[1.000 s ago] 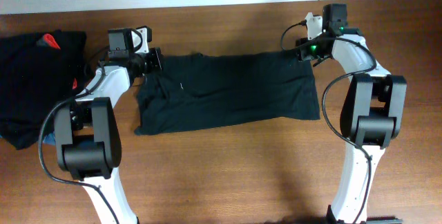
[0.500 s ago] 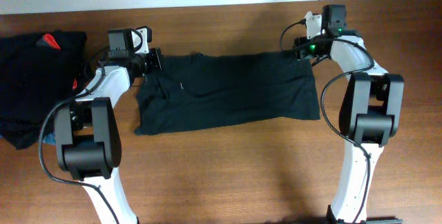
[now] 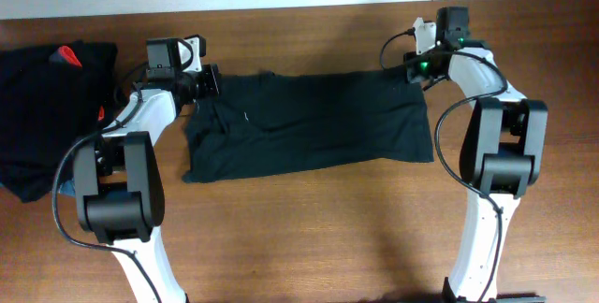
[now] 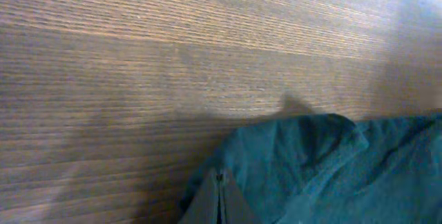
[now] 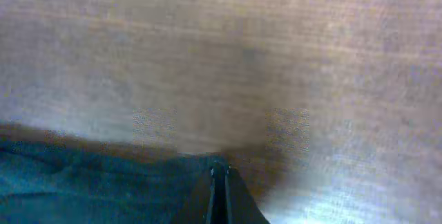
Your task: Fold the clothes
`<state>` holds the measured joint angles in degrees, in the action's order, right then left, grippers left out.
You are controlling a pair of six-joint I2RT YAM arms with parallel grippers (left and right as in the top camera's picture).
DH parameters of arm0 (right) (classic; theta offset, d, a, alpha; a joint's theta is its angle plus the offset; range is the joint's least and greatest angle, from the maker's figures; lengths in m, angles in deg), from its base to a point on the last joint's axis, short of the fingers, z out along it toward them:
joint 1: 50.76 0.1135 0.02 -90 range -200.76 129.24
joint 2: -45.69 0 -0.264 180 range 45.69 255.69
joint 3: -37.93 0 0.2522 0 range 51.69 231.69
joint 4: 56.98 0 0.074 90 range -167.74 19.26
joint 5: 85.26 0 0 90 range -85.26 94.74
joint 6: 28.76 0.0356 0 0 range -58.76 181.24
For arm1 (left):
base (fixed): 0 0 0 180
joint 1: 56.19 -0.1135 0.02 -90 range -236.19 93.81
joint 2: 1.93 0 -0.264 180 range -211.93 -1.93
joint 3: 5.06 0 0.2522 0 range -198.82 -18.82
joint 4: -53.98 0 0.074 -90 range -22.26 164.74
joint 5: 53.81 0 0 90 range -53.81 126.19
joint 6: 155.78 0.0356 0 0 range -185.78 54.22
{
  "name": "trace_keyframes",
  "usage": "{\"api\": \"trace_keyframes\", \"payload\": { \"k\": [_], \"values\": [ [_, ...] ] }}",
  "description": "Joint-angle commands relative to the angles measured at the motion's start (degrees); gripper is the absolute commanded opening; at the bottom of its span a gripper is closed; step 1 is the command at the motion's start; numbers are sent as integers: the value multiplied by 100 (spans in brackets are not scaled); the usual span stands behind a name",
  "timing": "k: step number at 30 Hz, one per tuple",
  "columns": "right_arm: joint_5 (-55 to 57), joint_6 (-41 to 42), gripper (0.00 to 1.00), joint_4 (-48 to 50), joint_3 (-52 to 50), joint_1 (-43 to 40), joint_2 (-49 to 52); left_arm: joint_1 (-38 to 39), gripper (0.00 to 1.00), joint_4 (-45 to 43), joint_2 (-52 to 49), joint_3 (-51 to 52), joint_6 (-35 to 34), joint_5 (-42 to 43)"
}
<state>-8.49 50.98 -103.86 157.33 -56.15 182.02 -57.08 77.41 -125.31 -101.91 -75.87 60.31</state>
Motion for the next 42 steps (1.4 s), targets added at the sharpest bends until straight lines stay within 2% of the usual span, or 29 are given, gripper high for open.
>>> {"api": "trace_keyframes", "payload": {
  "k": [1,9,14,20,24,35,42],
  "values": [
    [-26,20,4,-280,7,-26,-463,-4,0,146,225,-13,87,420],
    [-31,22,4,-857,7,-26,-966,-114,0,918,568,-13,92,424],
    [-31,24,4,-1189,9,-26,-1097,-214,0,1320,876,-13,94,859],
    [-33,22,4,-2006,9,-26,-1224,-260,0,1878,1060,-13,96,951],
    [-33,24,4,-2461,9,-26,-1235,-260,0,2350,1058,-11,468,909],
    [-7,24,4,-3217,7,-125,-1235,-267,0,3401,1058,-11,739,-721],
    [234,219,4,-3550,7,-382,-1233,-267,0,3456,1058,-11,737,-748]
  ]
}}
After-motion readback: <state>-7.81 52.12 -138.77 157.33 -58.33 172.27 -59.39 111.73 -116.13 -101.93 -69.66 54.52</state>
